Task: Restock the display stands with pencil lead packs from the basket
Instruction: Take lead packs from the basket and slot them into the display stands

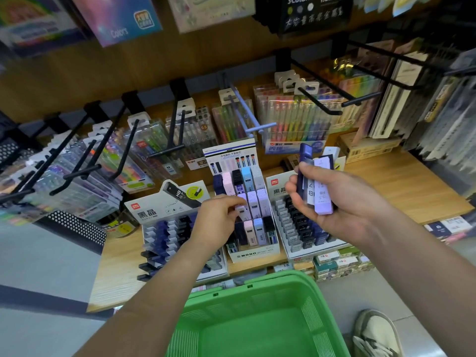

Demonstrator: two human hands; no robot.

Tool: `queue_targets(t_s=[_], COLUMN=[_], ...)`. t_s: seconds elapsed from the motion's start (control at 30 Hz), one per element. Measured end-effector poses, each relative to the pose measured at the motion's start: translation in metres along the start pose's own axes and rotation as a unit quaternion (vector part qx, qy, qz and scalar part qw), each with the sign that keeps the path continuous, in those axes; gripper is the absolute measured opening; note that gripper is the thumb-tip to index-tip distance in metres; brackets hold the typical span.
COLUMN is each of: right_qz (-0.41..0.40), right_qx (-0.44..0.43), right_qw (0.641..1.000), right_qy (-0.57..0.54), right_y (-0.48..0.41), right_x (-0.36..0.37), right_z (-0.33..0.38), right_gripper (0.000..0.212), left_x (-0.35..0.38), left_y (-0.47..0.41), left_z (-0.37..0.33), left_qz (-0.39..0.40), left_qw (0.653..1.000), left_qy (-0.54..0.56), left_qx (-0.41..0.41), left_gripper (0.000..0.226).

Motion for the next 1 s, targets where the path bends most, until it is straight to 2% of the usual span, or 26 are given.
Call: queue_targets(t_s=[0.2,0.53,0.8,1.0], right_qz=[0.001,-0.002,0.000,0.006], right_qx=[-0.003,-0.010,-0.012,-0.018], right_qw=[1.000,1.000,1.000,1.000], right_qy=[0.011,0.006,0.011,0.009], right_y=[0.000,-0.002,-0.003,-0.003], right_x=[0.000,-0.002,0.000,0.000], right_z=[0.000,0.002,0.003,0.005], right_gripper=[0.010,0.009,0.008,0.006], left_x=[-0.003,-0.006,0.003,0.007], left_y=[-0.004,-0.016,-0.024,-0.023], left_z=[0.008,0.003,-0.018,-0.020], left_qz=[0.012,0.013,0.007,0.012], left_qw=[0.999,1.000,0.991,0.984], left_qy=[0.020,0.010,-0.125,-0.160], left_qx=[-0.025,-0.008,0.051,0.077], left_gripper=[0.026,0.029,0.035,0.034])
Point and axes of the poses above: each hand's wrist, its own y-axis away from the middle knuckle, its own x-axis out of the palm, z = x × y, the point moved 10 cm from there along -y, towards the middle knuckle, and after that the axes turned 5 degrees about y, right-handed, at the moved point
